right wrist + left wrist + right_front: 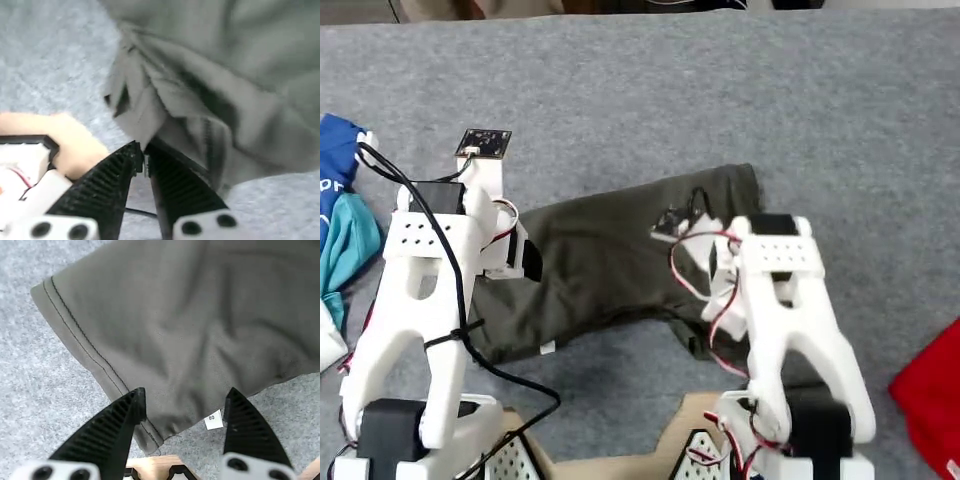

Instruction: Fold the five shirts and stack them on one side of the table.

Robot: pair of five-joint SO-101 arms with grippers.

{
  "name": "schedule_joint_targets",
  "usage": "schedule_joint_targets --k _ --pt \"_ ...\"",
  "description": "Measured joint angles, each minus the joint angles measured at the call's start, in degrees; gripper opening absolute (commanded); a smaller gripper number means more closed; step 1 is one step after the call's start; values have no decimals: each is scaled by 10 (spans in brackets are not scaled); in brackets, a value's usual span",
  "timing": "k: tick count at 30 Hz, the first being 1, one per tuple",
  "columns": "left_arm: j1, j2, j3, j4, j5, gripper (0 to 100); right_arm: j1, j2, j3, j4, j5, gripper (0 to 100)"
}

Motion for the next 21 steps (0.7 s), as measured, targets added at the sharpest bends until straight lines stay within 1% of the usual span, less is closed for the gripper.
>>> schedule_joint_targets --k 2,6,8,11,16,21 --pt "0 0 0 0 0 260 -4 -20 23 0 -1 71" --pt "0 0 0 0 0 260 -3 -52 50 4 -1 203" --pt "0 0 0 0 0 260 -3 -66 57 8 4 242" --pt "0 0 0 0 0 260 -3 -96 56 33 6 229" --pt "0 0 0 9 0 260 -3 -135 11 56 6 161" --pt "0 0 0 9 0 260 -3 -94 1 -9 6 136"
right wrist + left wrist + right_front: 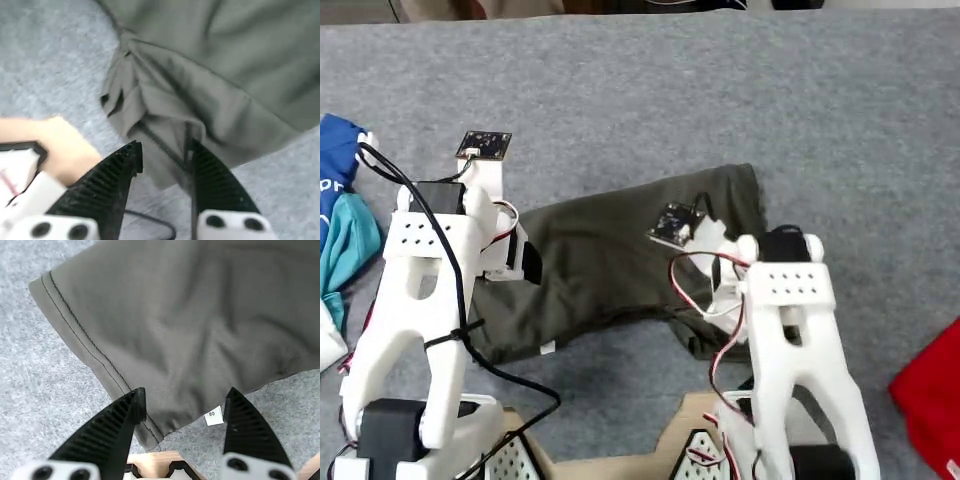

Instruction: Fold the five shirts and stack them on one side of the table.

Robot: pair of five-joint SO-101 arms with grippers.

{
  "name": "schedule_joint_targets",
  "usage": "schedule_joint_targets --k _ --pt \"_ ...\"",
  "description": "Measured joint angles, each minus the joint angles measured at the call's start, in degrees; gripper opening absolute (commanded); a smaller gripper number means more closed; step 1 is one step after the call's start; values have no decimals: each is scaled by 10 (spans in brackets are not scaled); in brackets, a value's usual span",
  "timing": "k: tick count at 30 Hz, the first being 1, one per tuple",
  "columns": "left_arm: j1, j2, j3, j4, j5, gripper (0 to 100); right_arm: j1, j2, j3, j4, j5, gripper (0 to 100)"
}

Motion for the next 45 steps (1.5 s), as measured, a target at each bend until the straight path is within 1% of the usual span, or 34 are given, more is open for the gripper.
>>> schedule_joint_targets --k 5,9,14,18,24,26,29,30,38,45 --pt "0 0 1 0 0 260 0 98 -25 -49 3 135" --pt "0 0 1 0 0 260 0 151 -46 -62 24 136" --pt "0 0 1 0 0 260 0 156 -61 -62 28 137" --pt "0 0 1 0 0 260 0 156 -62 -62 50 137" --pt "0 0 1 9 0 260 20 162 -72 -62 72 133" --pt "0 0 1 9 0 260 22 162 -72 -61 73 108" --pt "0 0 1 9 0 260 22 162 -72 -61 73 12" --pt "0 0 1 9 0 260 22 162 -72 -61 73 6" --pt "0 0 1 9 0 260 42 162 -67 -61 73 16" --pt "0 0 1 9 0 260 48 162 -67 -34 73 19"
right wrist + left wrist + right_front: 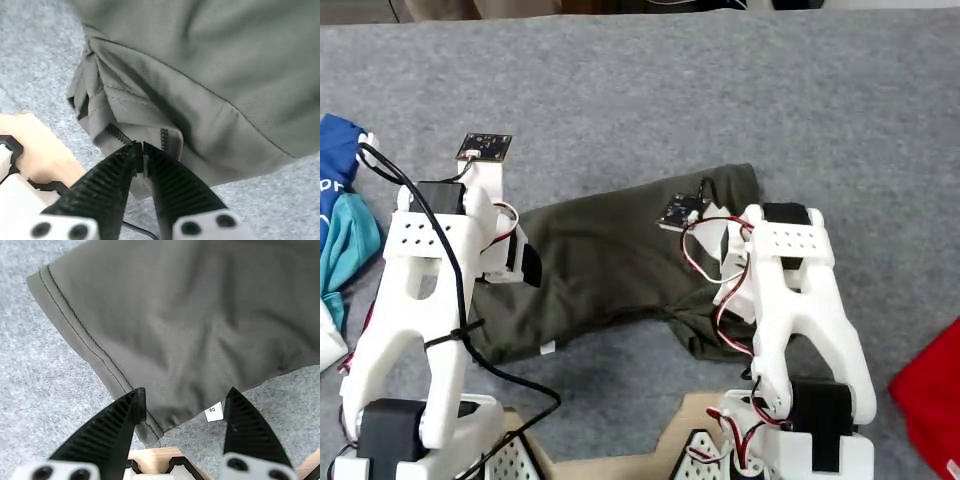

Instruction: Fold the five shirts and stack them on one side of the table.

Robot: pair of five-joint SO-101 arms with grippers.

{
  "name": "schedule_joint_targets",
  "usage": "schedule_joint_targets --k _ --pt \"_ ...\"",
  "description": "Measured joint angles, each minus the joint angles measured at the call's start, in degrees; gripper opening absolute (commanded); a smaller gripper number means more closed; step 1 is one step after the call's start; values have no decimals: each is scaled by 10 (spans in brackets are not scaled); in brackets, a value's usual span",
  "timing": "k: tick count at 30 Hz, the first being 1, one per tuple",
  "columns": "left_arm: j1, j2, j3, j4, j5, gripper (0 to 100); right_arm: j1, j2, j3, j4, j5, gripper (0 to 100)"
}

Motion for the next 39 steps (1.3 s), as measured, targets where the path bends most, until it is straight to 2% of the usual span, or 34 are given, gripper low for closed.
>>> schedule_joint_targets --k 4,11,20,26,39 --pt "0 0 0 2 0 260 0 0 -4 0 0 23" --pt "0 0 0 2 0 260 0 0 -11 0 28 161" --pt "0 0 0 2 0 260 0 0 -11 0 42 143" --pt "0 0 0 2 0 260 0 0 -3 -27 42 58" --pt "0 0 0 4 0 260 -1 2 11 -35 42 55"
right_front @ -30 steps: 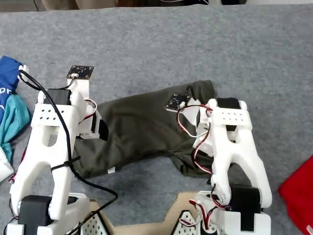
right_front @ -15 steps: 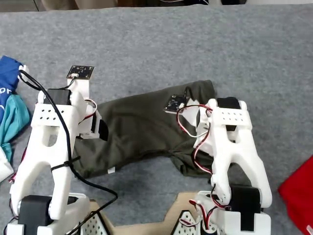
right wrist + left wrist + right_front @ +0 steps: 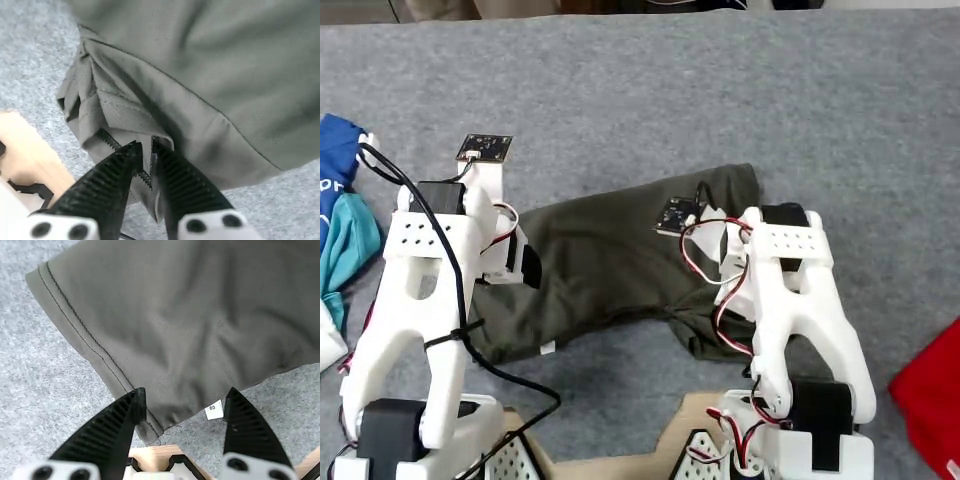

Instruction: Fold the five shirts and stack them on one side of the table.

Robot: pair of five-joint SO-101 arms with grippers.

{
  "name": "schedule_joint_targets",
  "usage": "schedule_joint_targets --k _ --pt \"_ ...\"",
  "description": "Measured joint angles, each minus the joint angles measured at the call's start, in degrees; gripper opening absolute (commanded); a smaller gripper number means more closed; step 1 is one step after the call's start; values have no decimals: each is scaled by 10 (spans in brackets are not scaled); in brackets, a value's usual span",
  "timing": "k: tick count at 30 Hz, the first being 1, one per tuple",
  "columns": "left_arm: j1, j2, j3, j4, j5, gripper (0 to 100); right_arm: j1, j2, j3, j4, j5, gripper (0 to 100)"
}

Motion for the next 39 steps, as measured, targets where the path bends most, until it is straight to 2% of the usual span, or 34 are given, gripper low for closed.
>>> schedule_joint_targets --k 4,11,18,25,39 --pt "0 0 0 0 0 260 0 0 0 0 9 58" --pt "0 0 0 0 0 260 0 1 0 -3 17 224" --pt "0 0 14 0 0 260 0 1 0 -3 17 178" --pt "0 0 14 0 0 260 0 2 0 -3 17 88" --pt "0 0 14 0 0 260 0 2 61 -61 17 61"
